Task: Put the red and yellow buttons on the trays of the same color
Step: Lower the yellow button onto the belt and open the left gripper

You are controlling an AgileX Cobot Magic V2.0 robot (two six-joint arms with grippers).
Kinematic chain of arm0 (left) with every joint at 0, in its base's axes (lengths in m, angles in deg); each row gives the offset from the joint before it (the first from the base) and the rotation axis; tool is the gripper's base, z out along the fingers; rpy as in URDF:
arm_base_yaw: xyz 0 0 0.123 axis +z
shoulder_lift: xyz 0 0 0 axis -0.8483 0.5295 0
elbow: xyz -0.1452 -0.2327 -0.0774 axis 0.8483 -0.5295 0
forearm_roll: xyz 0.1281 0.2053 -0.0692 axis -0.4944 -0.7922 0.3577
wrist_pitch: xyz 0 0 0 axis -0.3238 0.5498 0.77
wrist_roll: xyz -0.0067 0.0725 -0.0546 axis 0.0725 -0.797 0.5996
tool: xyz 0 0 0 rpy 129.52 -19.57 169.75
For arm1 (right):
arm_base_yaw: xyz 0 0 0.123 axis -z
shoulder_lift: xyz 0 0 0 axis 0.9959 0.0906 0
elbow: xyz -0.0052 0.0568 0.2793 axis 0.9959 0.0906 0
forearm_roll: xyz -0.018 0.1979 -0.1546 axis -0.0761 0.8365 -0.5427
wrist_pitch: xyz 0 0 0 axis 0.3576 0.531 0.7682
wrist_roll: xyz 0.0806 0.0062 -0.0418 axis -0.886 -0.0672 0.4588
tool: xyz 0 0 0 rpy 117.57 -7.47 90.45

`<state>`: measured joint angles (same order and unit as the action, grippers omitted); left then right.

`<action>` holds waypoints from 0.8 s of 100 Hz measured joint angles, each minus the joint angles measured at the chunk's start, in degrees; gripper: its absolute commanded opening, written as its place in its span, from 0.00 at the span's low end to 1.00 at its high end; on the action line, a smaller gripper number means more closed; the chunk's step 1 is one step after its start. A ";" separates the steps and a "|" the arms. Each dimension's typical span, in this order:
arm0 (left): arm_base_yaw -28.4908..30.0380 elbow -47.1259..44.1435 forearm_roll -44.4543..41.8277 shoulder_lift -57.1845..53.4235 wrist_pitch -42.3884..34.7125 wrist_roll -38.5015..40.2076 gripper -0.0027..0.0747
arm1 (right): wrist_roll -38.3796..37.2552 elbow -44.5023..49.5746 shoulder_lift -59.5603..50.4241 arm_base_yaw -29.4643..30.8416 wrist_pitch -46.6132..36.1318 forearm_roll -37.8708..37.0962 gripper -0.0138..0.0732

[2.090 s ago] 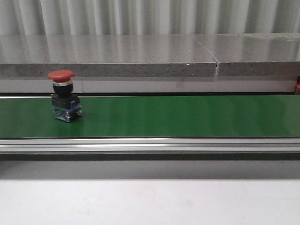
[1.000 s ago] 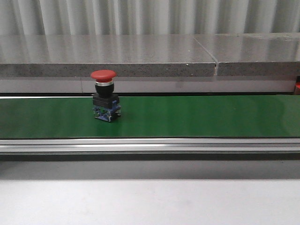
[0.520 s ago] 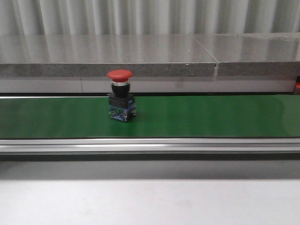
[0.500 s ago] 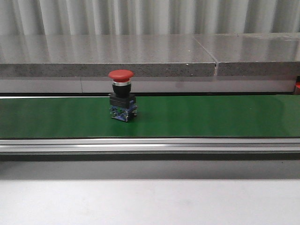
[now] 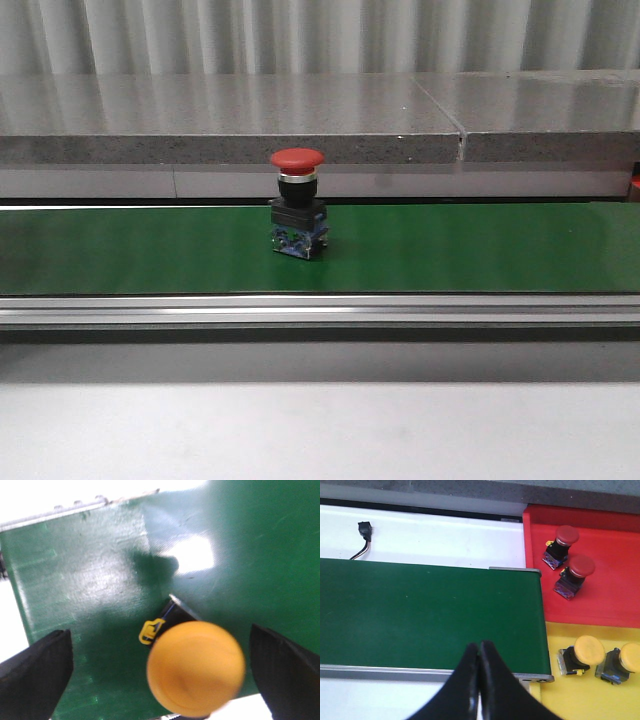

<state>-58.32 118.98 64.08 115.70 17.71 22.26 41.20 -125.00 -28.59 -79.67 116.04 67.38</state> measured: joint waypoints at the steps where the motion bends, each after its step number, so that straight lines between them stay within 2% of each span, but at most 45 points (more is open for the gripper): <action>1: -0.12 0.00 0.00 -0.18 0.00 0.00 0.90 | 0.00 0.00 0.00 0.00 0.00 0.00 0.08; 20: -2.94 0.00 0.47 -6.47 -0.87 0.43 0.90 | 0.00 0.00 0.00 0.00 0.00 0.00 0.08; 36: -3.65 -2.11 3.87 -12.88 -4.69 1.04 0.90 | 0.00 0.00 0.00 0.00 0.00 0.00 0.08; 53: -3.78 -7.86 4.80 -20.76 -10.62 1.68 0.90 | 0.00 0.00 0.00 0.00 0.00 0.00 0.08; 80: -3.78 -18.10 4.92 -33.78 -15.35 3.20 0.90 | 0.00 0.00 0.00 0.00 0.00 0.00 0.08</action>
<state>-62.10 100.88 69.01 81.91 2.36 25.46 41.20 -125.00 -28.59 -79.67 116.04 67.38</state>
